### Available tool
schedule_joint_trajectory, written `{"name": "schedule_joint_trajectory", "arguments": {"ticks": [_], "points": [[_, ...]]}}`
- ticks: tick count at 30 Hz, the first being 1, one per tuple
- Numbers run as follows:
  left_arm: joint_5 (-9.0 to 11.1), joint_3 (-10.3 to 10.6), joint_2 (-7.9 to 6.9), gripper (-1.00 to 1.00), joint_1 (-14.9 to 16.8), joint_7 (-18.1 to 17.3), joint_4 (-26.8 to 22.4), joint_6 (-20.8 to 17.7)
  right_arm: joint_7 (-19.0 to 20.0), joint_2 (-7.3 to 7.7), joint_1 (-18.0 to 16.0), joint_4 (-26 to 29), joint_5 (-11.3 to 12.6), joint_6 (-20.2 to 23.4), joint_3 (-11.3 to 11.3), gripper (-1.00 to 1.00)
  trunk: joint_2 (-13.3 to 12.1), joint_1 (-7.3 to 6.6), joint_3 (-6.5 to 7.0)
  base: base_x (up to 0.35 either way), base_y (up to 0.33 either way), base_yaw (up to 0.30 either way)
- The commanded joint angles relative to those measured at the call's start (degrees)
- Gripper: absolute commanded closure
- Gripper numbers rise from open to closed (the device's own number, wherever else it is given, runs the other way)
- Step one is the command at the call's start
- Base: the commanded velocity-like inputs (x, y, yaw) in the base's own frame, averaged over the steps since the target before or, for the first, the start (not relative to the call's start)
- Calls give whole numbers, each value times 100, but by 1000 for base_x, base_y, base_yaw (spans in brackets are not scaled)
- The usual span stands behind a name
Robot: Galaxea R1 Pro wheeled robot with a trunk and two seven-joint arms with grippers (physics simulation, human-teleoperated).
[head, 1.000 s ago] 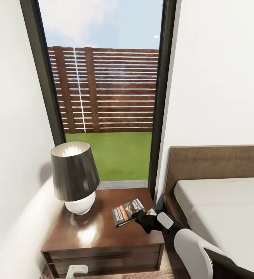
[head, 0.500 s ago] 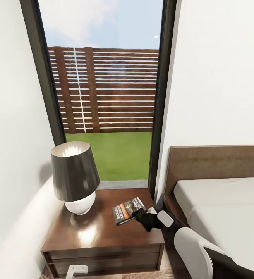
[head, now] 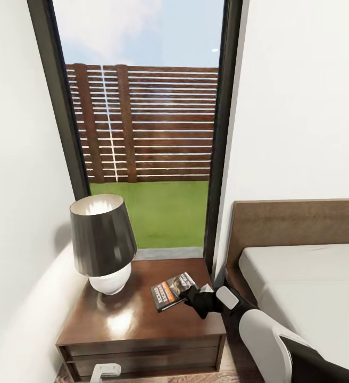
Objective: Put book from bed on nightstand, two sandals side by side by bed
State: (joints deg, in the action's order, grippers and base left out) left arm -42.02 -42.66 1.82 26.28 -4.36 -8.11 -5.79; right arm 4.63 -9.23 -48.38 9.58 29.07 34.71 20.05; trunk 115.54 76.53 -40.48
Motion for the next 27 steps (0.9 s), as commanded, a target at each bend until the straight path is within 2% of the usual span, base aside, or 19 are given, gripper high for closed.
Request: {"name": "schedule_joint_trajectory", "arguments": {"ticks": [1,27], "points": [[-43,-49,5,-100,0,-41,-24,-37,11,-1,-2,9,-31,30,31,100,3,-1,-6,0,0,0],[-43,-49,3,-100,8,-37,-31,-43,89,-12,-5,38,-33,27,26,100,3,-1,-6,0,0,0]]}}
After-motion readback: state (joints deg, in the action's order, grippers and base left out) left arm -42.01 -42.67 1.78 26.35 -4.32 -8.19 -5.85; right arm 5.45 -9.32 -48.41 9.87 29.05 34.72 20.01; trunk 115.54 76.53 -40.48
